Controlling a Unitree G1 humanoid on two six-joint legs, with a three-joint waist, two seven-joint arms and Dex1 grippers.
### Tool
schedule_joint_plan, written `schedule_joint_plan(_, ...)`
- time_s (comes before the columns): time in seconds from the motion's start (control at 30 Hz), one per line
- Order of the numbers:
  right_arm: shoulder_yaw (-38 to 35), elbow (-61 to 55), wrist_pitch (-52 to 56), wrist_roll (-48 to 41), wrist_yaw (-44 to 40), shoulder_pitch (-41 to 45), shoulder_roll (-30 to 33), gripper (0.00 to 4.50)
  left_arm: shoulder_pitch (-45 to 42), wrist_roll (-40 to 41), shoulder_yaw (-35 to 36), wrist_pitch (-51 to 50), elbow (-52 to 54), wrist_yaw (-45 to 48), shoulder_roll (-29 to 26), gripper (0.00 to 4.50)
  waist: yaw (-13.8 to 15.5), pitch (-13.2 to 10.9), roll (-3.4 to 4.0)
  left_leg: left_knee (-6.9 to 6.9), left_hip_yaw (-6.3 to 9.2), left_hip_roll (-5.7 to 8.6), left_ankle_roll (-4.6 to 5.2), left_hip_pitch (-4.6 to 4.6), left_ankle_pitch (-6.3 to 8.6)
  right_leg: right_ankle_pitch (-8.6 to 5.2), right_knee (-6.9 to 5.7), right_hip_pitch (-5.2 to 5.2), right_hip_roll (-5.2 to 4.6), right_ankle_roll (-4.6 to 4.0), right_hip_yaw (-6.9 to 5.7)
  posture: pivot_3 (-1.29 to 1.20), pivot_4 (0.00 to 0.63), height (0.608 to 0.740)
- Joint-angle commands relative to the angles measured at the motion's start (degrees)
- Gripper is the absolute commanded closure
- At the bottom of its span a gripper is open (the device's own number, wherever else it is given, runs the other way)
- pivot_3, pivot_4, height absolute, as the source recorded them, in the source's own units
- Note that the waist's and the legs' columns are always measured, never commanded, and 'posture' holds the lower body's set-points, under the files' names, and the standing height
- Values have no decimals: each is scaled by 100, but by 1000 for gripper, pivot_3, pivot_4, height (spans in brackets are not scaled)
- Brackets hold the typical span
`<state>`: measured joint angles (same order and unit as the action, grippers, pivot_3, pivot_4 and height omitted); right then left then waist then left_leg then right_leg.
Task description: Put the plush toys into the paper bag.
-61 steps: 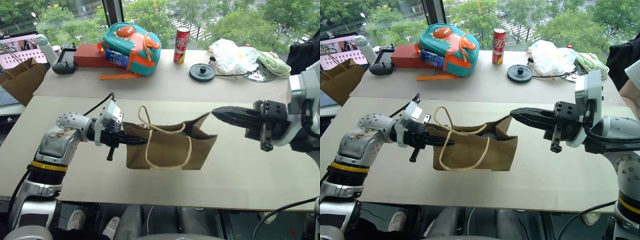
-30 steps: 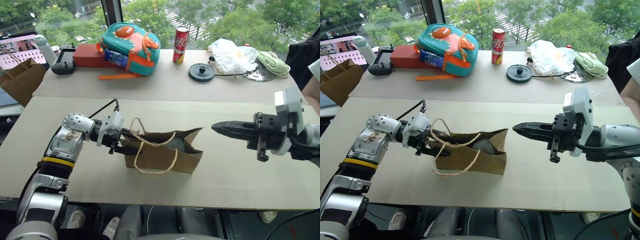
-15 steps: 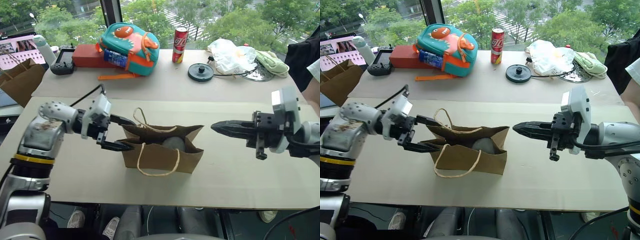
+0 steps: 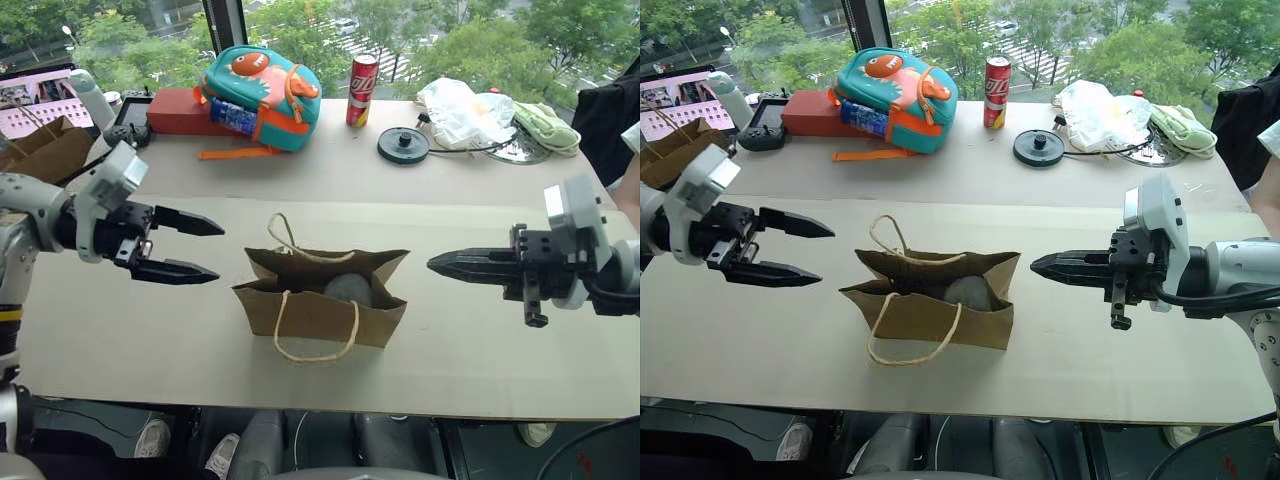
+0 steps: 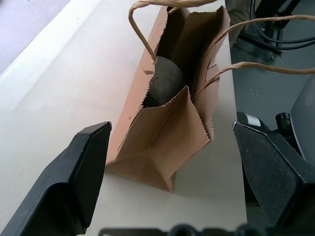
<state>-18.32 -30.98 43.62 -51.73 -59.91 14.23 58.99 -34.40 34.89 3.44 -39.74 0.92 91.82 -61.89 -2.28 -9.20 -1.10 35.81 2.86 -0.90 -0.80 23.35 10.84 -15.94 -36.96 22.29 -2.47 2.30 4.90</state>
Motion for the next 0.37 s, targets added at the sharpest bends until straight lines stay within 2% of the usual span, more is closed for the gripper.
schedule_joint_plan(0.03, -41, -80, -64, 22, -43, 3, 95, 4500, -39, 213, 221, -69, 186, -32, -53, 254, 0, 0, 0, 0, -1, 0, 0, 0, 0, 0, 0, 0, 0, 0, 0, 0, 150, 739)
schedule_joint_plan(0.37, 15, -48, -58, 40, -62, 44, 59, 4500, 45, 304, 260, -14, 172, -106, -32, 254, -5, 0, 0, 0, -1, 0, 0, -1, 0, -1, -2, 0, 0, -1, 0, 0, 150, 739)
